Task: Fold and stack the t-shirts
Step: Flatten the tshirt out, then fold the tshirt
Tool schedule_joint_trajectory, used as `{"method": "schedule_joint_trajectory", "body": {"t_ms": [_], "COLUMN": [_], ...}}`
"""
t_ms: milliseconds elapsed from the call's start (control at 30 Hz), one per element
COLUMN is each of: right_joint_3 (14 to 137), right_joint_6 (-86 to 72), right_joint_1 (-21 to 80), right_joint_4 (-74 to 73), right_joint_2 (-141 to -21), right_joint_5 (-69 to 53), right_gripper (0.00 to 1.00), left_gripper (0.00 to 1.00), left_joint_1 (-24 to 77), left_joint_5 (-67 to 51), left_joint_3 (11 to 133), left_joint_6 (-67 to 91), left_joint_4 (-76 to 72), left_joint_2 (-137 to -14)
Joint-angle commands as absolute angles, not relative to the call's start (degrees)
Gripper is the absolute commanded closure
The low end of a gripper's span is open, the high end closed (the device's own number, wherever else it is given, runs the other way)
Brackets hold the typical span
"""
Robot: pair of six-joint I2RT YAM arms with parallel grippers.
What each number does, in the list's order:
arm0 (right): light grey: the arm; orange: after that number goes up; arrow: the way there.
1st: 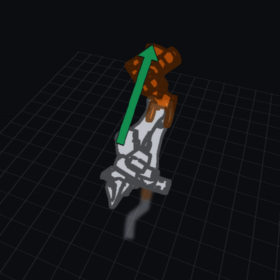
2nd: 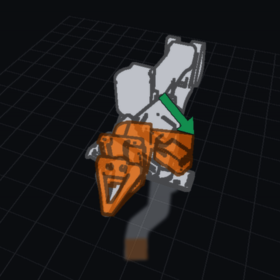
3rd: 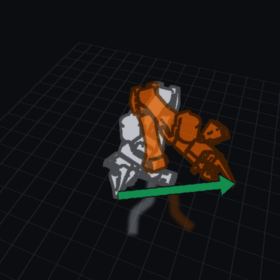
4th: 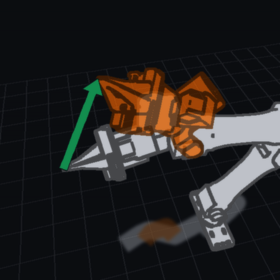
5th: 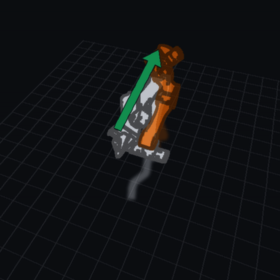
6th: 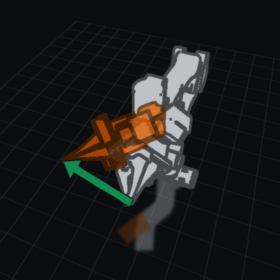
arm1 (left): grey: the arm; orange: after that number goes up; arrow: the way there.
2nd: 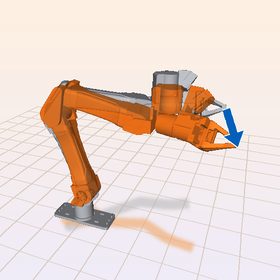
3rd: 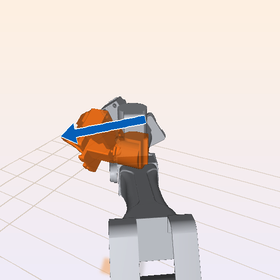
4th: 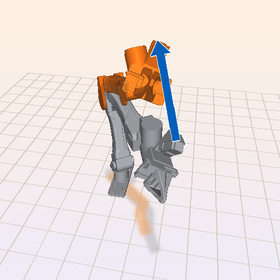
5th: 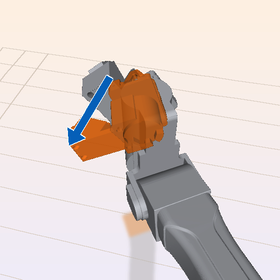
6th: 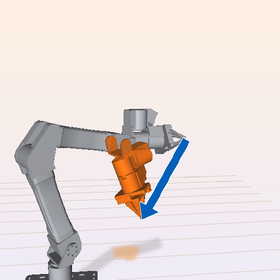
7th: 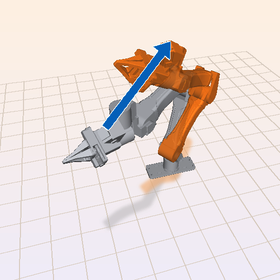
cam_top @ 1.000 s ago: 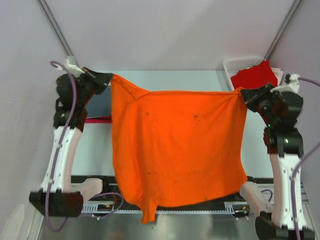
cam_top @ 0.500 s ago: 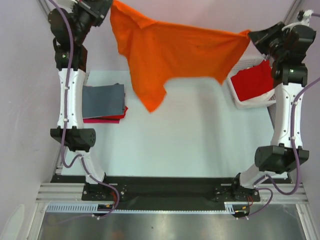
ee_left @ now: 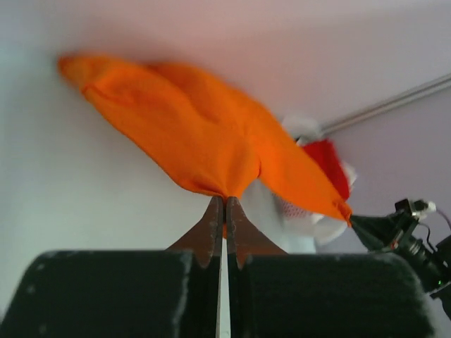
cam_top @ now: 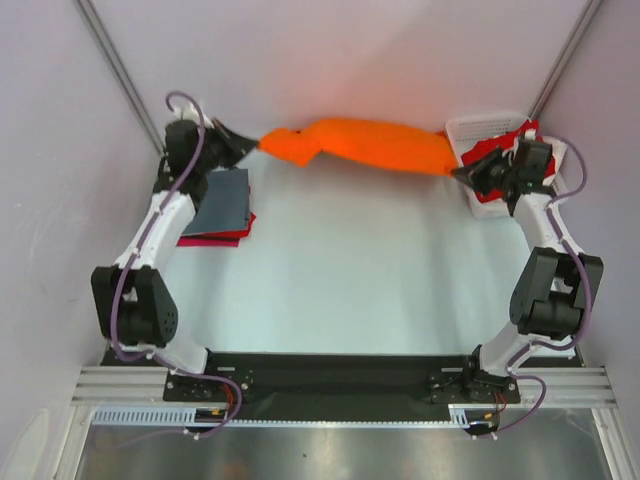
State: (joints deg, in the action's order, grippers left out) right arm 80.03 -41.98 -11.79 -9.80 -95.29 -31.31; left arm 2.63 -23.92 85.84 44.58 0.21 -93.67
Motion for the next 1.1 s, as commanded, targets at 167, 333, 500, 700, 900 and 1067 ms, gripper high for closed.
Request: {"method": "schedule_joint_trajectory", "body": {"t_ms": [167, 333, 500, 700, 900, 1067], "right_joint_3": [53.9, 41.2, 30.3, 24.0, 21.8, 22.6], "right_joint_6": [-39.3, -35.4, -33.7, -34.1, -36.0, -36.1], "right_joint_1": [-13.7, -14.3, -14.5, -14.4, -14.3, -14.3], "right_joint_4": [-3.7, -8.3, -17.6, -28.3, -30.5, -26.7], "right_joint_2": [-80.4, -64.9, -50.4, -34.8, -28.9, -34.6], "right_joint_5": [-30.1, -24.4, -21.4, -20.5, -19.5, -17.1], "right_gripper": [1.00, 1.00, 1.00, 1.00, 1.00, 0.99], "left_gripper": [1.00, 1.00, 1.00, 1.00, 1.00, 1.00], "left_joint_1": [6.1, 6.5, 6.7, 6.8, 6.8, 7.2], "left_joint_5": [-16.2, -14.2, -12.8, -14.9, -15.6, -15.2], "left_joint_3": [54.3, 39.2, 30.4, 21.5, 19.3, 22.5], "left_joint_6": [39.6, 39.6, 39.0, 41.8, 41.7, 40.3], "left_joint_4": [-4.7, -1.4, 9.3, 15.2, 15.3, 13.2], "left_joint_2": [-65.3, -51.4, -37.8, -25.6, -25.9, -32.0]}}
